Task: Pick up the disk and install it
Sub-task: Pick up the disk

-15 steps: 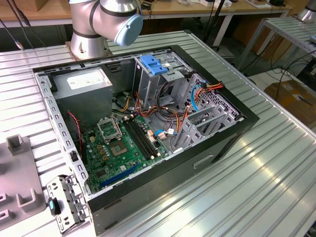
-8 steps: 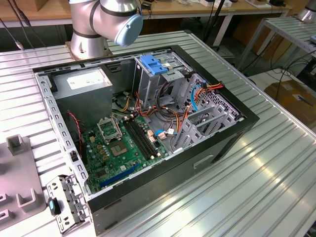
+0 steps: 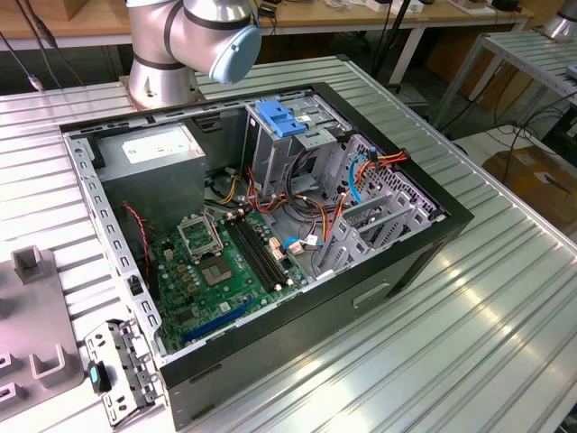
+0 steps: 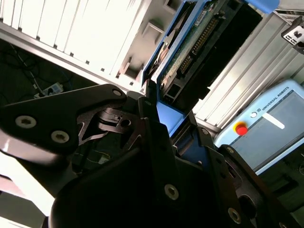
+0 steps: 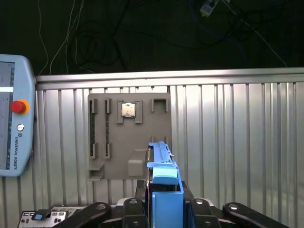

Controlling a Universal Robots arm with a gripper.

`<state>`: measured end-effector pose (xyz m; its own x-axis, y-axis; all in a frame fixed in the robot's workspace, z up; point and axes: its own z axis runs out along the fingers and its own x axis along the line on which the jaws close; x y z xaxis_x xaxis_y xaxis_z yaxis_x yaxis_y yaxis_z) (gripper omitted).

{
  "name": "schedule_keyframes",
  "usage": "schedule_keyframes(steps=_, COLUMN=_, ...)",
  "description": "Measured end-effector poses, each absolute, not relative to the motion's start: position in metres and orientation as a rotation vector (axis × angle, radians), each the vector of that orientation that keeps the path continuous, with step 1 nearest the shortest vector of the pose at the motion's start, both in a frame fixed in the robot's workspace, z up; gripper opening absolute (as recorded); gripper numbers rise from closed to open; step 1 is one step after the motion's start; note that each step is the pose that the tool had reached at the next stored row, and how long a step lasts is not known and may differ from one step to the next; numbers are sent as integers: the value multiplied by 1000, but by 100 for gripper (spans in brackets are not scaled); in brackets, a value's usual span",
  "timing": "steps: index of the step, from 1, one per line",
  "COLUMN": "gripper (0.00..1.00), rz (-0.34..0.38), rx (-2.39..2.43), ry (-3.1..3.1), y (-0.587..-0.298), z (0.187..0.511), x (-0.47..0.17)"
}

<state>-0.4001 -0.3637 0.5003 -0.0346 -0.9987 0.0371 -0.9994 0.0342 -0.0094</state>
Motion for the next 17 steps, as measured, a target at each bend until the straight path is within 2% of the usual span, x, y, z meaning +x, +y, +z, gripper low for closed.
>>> schedule_keyframes(steps=17, gripper=36, rz=51, rx=2169, ry=-2245, y=-365, z=500, x=-385)
